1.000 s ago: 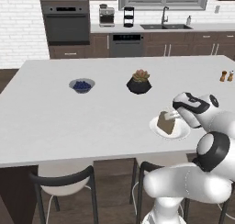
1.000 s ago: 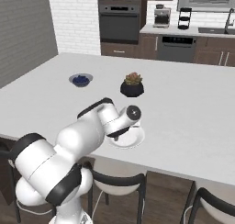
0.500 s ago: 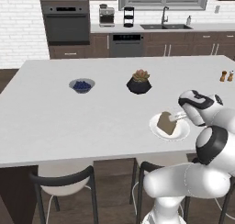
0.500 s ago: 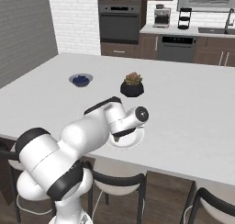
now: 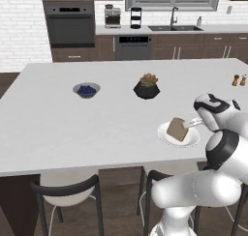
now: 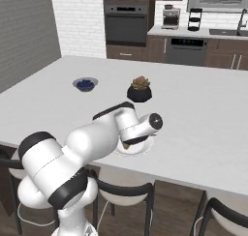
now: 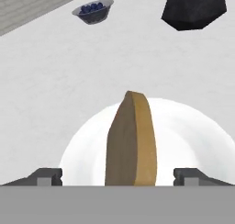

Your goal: Start the toaster. Once the lever pops up, take the bread to the plate on the dining counter.

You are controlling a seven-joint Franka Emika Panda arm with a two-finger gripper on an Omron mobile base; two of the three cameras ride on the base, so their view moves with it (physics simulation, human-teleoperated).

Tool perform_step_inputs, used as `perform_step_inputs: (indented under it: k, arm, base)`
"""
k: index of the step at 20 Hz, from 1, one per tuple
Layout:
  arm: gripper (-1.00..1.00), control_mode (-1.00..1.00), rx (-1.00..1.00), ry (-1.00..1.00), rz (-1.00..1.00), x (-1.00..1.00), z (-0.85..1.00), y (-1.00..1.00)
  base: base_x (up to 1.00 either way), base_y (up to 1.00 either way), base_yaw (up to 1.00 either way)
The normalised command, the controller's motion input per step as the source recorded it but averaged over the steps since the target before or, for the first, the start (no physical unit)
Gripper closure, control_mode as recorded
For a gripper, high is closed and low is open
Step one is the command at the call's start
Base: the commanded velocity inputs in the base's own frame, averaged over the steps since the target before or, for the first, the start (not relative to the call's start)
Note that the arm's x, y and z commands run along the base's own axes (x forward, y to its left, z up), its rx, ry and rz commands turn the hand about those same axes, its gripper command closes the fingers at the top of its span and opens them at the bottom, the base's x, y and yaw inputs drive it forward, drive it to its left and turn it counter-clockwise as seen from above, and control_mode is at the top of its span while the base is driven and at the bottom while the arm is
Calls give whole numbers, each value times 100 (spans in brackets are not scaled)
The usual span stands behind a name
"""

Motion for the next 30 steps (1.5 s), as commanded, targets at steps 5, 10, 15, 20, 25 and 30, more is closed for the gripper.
perform_step_inputs:
  k: [5, 10, 15, 20, 25, 30]
  arm:
    - [-100, -100, 0, 0, 0, -5, 0, -21]
    - [-100, -100, -4, 0, -1, -6, 17, -31]
    - [-100, -100, -7, 0, 0, -9, 30, -22]
    - [-100, -100, -14, 0, -2, -39, 58, 13]
    - [-100, -100, -20, -6, -37, -96, 38, 30]
    - [-100, -100, -13, 0, -45, -100, 10, 56]
  base:
    - [0, 0, 0]
    - [0, 0, 0]
    - [0, 0, 0]
    - [0, 0, 0]
    - [0, 0, 0]
    - [0, 0, 0]
